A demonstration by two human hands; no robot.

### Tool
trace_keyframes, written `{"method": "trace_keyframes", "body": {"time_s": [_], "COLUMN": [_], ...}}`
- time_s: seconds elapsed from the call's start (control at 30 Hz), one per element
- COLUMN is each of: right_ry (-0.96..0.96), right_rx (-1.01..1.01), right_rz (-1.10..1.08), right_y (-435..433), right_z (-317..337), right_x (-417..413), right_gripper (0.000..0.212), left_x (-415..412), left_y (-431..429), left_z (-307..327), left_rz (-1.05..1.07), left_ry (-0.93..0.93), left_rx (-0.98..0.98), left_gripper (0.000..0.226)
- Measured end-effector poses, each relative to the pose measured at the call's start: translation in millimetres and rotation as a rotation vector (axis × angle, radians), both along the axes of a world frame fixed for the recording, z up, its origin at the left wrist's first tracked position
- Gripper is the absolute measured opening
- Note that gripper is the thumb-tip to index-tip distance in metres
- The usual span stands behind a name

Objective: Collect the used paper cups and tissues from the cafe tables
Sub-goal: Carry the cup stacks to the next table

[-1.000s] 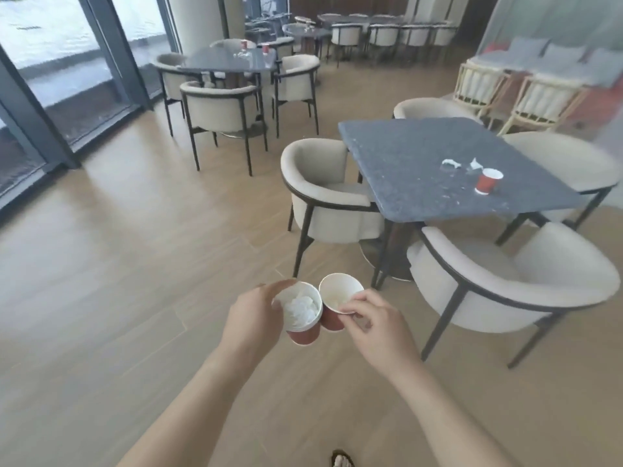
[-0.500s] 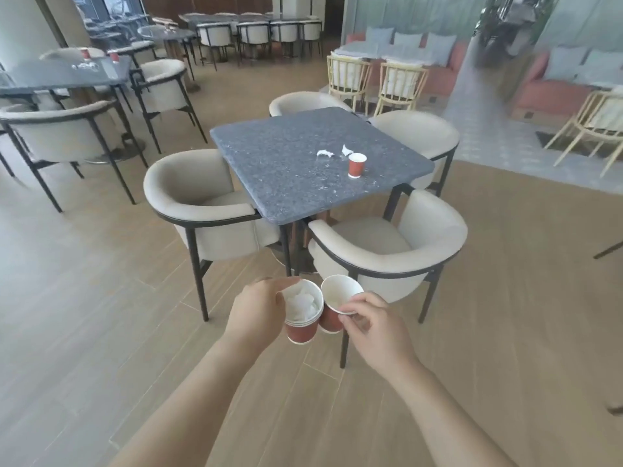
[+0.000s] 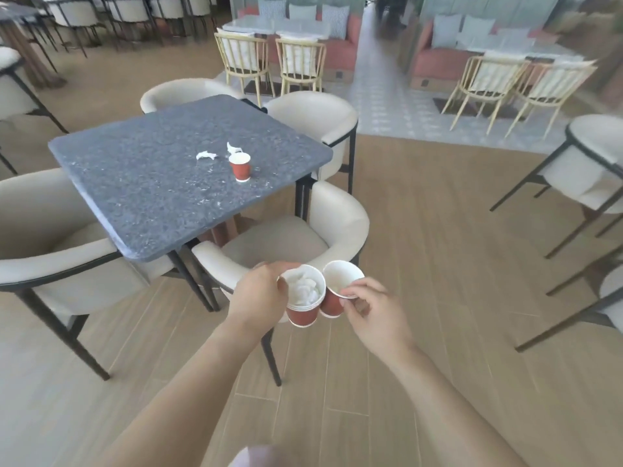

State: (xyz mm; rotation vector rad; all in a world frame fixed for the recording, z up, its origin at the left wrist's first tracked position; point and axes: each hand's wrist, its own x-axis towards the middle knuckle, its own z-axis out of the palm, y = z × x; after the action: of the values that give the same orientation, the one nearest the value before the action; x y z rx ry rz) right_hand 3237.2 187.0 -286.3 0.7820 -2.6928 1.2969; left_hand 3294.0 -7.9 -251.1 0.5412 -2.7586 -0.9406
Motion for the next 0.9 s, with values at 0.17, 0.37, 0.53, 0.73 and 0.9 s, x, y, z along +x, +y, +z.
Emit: {"method": "trace_keyframes", "body": {"time_s": [0.17, 0.37, 0.53, 0.73, 0.9], "right_ry": [-0.009, 0.004, 0.019, 0.007, -0.024], "right_rx": [0.017, 0.097, 0.161, 0.170, 0.162], "right_rz": [0.000, -0.038, -0.082, -0.070, 0.013], "right_y": [-9.8, -6.2, 6.4, 13.0, 10.6], "right_z": [-4.0, -1.3, 6.7, -1.0, -11.4], "right_x": [-73.5, -187.3, -273.5, -360.9, -452.8], "right_gripper": [0.010, 0.010, 0.012, 0.013, 0.012], "left_x": [-73.4, -200.7, -295.1, -381.7, -460.4], "left_y": [-13.1, -15.9, -9.7, -4.8, 2.9], "left_z": [-6.9, -10.5, -8.6, -10.9, -21.6], "left_rz": [0.009, -0.040, -0.057, -0.055, 0.079], "left_ry": [-0.024, 0.012, -0.027, -0.045, -0.056], "left_rx": [0.003, 0.038, 0.081, 0.066, 0.076], "left_gripper": [0.046, 0.042, 0.043, 0.040, 0.041]}}
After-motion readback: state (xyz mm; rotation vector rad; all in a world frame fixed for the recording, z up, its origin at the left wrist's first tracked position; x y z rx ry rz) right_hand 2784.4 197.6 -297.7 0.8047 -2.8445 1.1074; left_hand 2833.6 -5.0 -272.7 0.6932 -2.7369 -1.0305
